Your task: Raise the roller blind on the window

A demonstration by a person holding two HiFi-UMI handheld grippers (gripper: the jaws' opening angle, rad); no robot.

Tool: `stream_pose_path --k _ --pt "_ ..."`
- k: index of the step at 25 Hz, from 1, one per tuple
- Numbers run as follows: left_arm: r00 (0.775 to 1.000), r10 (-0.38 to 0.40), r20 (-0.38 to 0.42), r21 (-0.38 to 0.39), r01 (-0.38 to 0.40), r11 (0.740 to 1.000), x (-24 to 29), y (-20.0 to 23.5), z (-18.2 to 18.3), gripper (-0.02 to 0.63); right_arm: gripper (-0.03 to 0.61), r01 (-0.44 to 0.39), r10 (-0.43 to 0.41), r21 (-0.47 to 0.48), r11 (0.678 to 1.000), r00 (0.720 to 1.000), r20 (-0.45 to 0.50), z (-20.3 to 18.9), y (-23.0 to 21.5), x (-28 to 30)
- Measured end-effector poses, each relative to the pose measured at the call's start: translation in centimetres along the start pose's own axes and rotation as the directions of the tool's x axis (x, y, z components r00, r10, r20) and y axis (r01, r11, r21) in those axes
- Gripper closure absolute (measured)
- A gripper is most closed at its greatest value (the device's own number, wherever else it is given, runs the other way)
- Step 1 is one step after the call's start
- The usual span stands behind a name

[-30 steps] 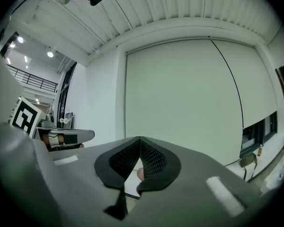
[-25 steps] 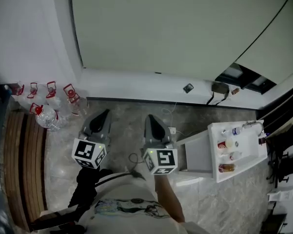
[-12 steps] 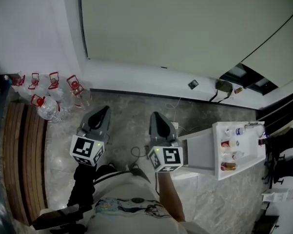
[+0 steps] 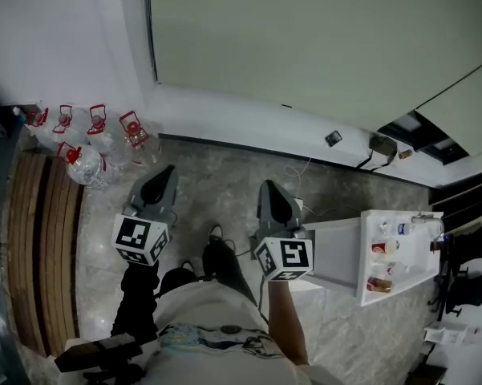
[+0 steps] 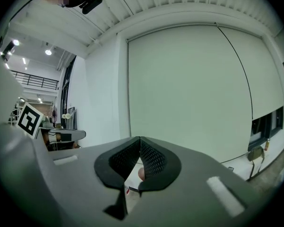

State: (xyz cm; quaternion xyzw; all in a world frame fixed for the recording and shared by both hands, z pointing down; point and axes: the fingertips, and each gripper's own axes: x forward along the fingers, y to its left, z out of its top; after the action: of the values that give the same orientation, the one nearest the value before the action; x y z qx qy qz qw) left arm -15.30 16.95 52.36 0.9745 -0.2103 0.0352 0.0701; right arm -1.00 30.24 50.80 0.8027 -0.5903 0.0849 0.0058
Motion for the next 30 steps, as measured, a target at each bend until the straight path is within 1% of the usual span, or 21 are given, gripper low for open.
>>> stream_pose_path --k 4,8,12,15,19,25,27,30 --pt "0.999 0.053 0.012 0.007 -0.053 0.999 3.5 2.2 0.5 0.615 0.577 -0.061 0.061 0.006 0.998 0.998 0.013 0.2 -1.5 5.1" --pt "0.994 0.107 0.020 0.011 -0.107 0.994 7.8 4.1 2.4 0.615 0.577 -0.153 0.153 0.007 0.988 0.988 0.029 2.2 -2.3 10.4" --pt "0.990 0.138 0.036 0.022 -0.139 0.990 11.2 5.2 4.5 0.615 0.577 -0.248 0.248 -0.002 0.969 0.968 0.032 3.9 -2.5 14.9" --pt "0.985 0.169 0.031 0.017 -0.169 0.985 12.7 6.7 4.8 0.615 0.577 -0.309 0.309 -0.004 0.951 0.951 0.026 4.5 -2.2 18.0" --pt "0.980 0.200 0.011 0.004 -0.200 0.980 13.9 8.8 4.7 0.615 0.577 -0.391 0.391 -0.008 0.920 0.920 0.004 4.7 -0.9 21.6" --pt "0.973 0.229 0.008 -0.009 -0.229 0.973 16.2 12.8 5.3 0.615 0.577 -0.474 0.474 0.000 0.880 0.880 -0.004 5.4 1.6 27.0" --pt "0.973 0.232 0.016 -0.019 -0.232 0.973 17.6 14.5 5.7 0.615 0.577 -0.488 0.488 -0.012 0.873 0.873 -0.006 5.9 2.3 28.9" --pt "0.974 0.224 0.026 -0.033 -0.223 0.974 20.1 17.2 6.5 0.615 0.577 -0.494 0.494 -0.028 0.869 0.869 -0.010 6.6 3.2 32.3"
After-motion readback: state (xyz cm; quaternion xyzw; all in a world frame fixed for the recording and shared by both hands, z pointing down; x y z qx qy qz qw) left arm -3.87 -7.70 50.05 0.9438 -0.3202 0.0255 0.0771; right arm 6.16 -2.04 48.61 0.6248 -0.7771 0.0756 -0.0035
